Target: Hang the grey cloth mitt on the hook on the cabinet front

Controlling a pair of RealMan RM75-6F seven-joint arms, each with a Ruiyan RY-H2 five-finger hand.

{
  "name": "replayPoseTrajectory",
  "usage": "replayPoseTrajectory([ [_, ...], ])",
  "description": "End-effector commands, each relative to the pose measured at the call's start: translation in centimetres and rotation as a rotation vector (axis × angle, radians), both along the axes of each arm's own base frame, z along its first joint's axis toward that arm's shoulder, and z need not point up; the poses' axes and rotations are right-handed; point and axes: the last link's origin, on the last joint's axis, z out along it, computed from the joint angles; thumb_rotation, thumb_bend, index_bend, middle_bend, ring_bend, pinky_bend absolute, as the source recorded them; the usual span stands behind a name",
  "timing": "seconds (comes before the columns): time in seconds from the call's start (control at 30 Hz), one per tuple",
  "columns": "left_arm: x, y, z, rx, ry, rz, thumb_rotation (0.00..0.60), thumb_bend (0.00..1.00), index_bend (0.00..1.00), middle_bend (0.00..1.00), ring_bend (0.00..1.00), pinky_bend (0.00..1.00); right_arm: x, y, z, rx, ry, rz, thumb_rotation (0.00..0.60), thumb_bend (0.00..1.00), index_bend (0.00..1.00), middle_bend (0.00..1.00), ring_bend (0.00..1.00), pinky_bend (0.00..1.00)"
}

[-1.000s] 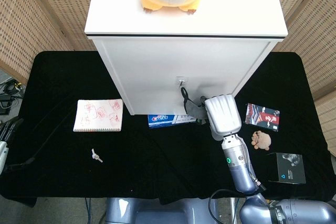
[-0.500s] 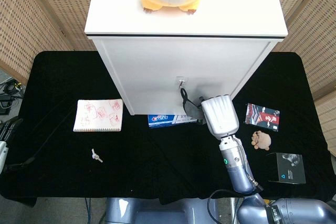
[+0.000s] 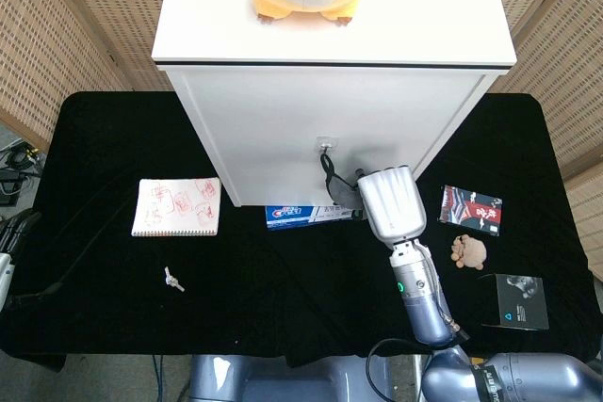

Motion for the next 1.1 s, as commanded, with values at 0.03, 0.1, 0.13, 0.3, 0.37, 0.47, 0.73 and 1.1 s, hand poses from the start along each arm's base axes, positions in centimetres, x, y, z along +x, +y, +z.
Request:
replayPoseTrajectory([
  [0.03, 0.0, 0.0, 0.0, -0.001, 0.000, 0.001, 0.600, 0.00, 0.00, 0.00, 0.00, 0.00, 0.0, 0.0, -0.2, -0.007, 0.045, -0.008, 0.600, 0.65, 0.87, 1.00, 1.00, 1.00],
  [0.1, 0.0, 0.0, 0.0, 0.000, 0.000, 0.001, 0.600, 0.00, 0.00, 0.00, 0.00, 0.00, -0.1, 0.0, -0.2, -0.017, 0.061, -0.006, 0.600, 0.65, 0.87, 1.00, 1.00, 1.00],
  [0.13, 0.0, 0.0, 0.0, 0.001, 0.000, 0.001, 0.600, 0.00, 0.00, 0.00, 0.00, 0.00, -0.1, 0.0, -0.2, -0.025, 0.073, -0.004, 0.600, 0.65, 0.87, 1.00, 1.00, 1.00],
  [0.3, 0.0, 0.0, 0.0, -0.001, 0.002, 0.001, 0.600, 0.00, 0.00, 0.00, 0.00, 0.00, -0.2, -0.1, -0.2, -0.045, 0.103, 0.003, 0.600, 0.64, 0.86, 1.00, 1.00, 1.00],
  [0.37, 0.0, 0.0, 0.0, 0.000, 0.002, 0.001, 0.600, 0.00, 0.00, 0.00, 0.00, 0.00, -0.3, -0.1, -0.3, -0.046, 0.107, 0.003, 0.600, 0.60, 0.82, 1.00, 1.00, 1.00],
  [0.47, 0.0, 0.0, 0.0, 0.000, 0.002, 0.001, 0.600, 0.00, 0.00, 0.00, 0.00, 0.00, -0.4, 0.0, -0.3, -0.043, 0.102, 0.003, 0.600, 0.33, 0.65, 1.00, 1.00, 1.00],
  [0.73, 0.0, 0.0, 0.0, 0.000, 0.001, 0.002, 0.600, 0.00, 0.00, 0.00, 0.00, 0.00, -0.4, 0.5, 0.0, -0.029, 0.069, 0.040, 0.600, 0.00, 0.41, 1.00, 1.00, 1.00],
  [1.1, 0.0, -0.1, 0.1, 0.002, -0.002, -0.001, 0.600, 0.00, 0.00, 0.00, 0.00, 0.00, -2.3, 2.0, 1.1, -0.006, 0.046, 0.104, 0.600, 0.00, 0.46, 1.00, 1.00, 1.00],
])
